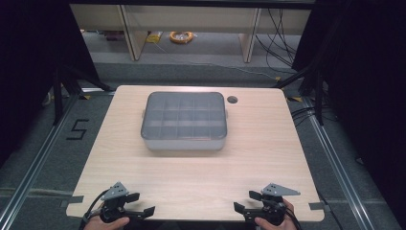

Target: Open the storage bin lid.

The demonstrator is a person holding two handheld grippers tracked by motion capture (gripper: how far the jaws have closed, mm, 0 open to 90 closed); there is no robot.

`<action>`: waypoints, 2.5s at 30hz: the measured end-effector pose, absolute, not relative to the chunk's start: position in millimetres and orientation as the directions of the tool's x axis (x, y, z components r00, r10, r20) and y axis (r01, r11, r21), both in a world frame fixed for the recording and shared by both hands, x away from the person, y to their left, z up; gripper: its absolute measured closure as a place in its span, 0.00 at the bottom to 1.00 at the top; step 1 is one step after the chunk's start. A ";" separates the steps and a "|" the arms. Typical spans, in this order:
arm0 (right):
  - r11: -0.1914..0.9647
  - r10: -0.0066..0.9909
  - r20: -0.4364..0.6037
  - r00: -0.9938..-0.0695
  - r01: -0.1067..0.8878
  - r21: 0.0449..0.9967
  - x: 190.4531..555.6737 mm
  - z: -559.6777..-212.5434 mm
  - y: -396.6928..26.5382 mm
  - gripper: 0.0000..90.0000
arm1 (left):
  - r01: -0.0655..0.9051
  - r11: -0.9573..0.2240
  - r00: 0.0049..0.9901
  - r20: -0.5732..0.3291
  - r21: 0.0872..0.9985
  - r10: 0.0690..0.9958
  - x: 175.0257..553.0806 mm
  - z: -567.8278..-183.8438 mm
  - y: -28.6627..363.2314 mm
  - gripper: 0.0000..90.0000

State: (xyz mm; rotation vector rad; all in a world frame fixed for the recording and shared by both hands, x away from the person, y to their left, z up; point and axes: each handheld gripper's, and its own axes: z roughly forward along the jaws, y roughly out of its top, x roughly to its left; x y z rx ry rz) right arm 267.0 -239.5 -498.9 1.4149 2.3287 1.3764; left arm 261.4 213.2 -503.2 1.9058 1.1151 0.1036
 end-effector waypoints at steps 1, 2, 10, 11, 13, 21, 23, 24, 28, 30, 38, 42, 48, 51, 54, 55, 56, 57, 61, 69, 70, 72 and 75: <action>0.165 0.746 0.349 -0.567 0.666 0.728 267.0 -498.9 -239.5 0.22 | 0.661 -0.185 0.585 -0.345 0.727 0.734 261.6 -503.0 213.4 0.17; 0.157 0.750 0.344 -0.565 0.658 0.737 268.2 -500.2 -241.2 0.22 | 0.664 -0.181 0.582 -0.348 0.726 0.735 261.8 -502.8 213.7 0.17; 0.113 0.737 0.400 -0.544 0.684 0.721 268.2 -499.4 -243.2 0.22 | 0.669 -0.158 0.570 -0.365 0.726 0.736 263.9 -502.4 215.4 0.17; 0.113 0.737 0.398 -0.546 0.681 0.723 269.1 -499.9 -244.0 0.22 | 0.668 -0.159 0.570 -0.362 0.727 0.738 264.2 -502.0 216.2 0.17; 0.104 0.745 0.403 -0.532 0.689 0.717 269.1 -499.0 -244.5 0.23 | 0.671 -0.147 0.561 -0.368 0.727 0.741 264.6 -501.4 216.8 0.17; 0.059 0.733 0.418 -0.536 0.663 0.746 273.0 -499.9 -245.0 0.26 | 0.677 -0.133 0.553 -0.381 0.724 0.741 265.6 -501.7 217.6 0.17; 0.051 0.724 0.427 -0.541 0.659 0.750 273.6 -498.7 -246.6 0.26 | 0.679 -0.117 0.544 -0.391 0.724 0.742 266.7 -501.2 218.5 0.17; 0.038 0.729 0.432 -0.532 0.661 0.749 275.2 -499.1 -246.3 0.26 | 0.682 -0.112 0.542 -0.396 0.723 0.741 267.0 -501.2 218.7 0.17; 0.011 0.721 0.455 -0.522 0.665 0.746 279.0 -497.9 -247.5 0.26 | 0.680 -0.098 0.540 -0.407 0.726 0.737 268.8 -499.5 218.6 0.17; 0.003 0.727 0.451 -0.517 0.660 0.751 279.9 -496.4 -247.5 0.26 | 0.677 -0.099 0.540 -0.401 0.730 0.740 270.5 -498.8 218.3 0.17; -0.004 0.716 0.442 -0.540 0.631 0.776 296.3 -492.6 -248.5 0.26 | 0.691 -0.074 0.514 -0.417 0.719 0.750 278.9 -501.5 216.8 0.17; -0.006 0.713 0.452 -0.536 0.640 0.769 307.3 -489.5 -245.7 0.27 | 0.680 -0.075 0.515 -0.402 0.729 0.757 286.5 -498.6 217.6 0.17; -0.021 0.703 0.468 -0.536 0.642 0.766 332.1 -483.9 -241.6 0.27 | 0.672 -0.064 0.498 -0.386 0.738 0.776 302.0 -494.7 218.8 0.17; -0.012 0.709 0.453 -0.541 0.632 0.774 346.8 -477.6 -239.9 0.27 | 0.674 -0.046 0.492 -0.402 0.737 0.773 310.0 -491.2 219.9 0.17; -0.023 0.705 0.451 -0.547 0.619 0.785 359.9 -470.9 -238.5 0.27 | 0.666 -0.034 0.488 -0.401 0.746 0.776 319.5 -487.0 221.5 0.17; -0.034 0.698 0.463 -0.547 0.621 0.783 366.9 -465.9 -237.5 0.27 | 0.668 -0.026 0.484 -0.408 0.744 0.774 321.7 -486.2 221.9 0.17; -0.034 0.698 0.463 -0.547 0.621 0.783 366.9 -465.9 -237.5 0.27 | 0.669 -0.025 0.483 -0.409 0.743 0.774 324.4 -484.9 222.9 0.17; -0.032 0.700 0.455 -0.551 0.612 0.791 371.3 -464.0 -236.6 0.27 | 0.666 -0.012 0.474 -0.411 0.746 0.779 327.3 -483.5 223.5 0.17; -0.038 0.702 0.454 -0.549 0.607 0.794 386.1 -454.2 -230.5 0.28 | 0.658 0.002 0.467 -0.410 0.753 0.784 336.8 -478.2 227.6 0.17; -0.022 0.714 0.426 -0.556 0.591 0.806 422.3 -441.3 -224.8 0.31 | 0.643 0.034 0.449 -0.412 0.766 0.793 369.0 -454.1 243.0 0.17; -0.022 0.722 0.417 -0.553 0.583 0.812 426.6 -441.0 -224.6 0.31 | 0.639 0.057 0.438 -0.424 0.767 0.793 374.4 -451.9 244.1 0.17; -0.051 0.707 0.453 -0.543 0.600 0.798 435.9 -437.0 -223.5 0.33 | 0.649 0.079 0.417 -0.440 0.757 0.796 385.6 -447.8 247.4 0.17; -0.058 0.713 0.455 -0.533 0.603 0.796 455.7 -436.9 -224.1 0.35 | 0.653 0.093 0.400 -0.446 0.752 0.801 404.1 -444.8 250.8 0.18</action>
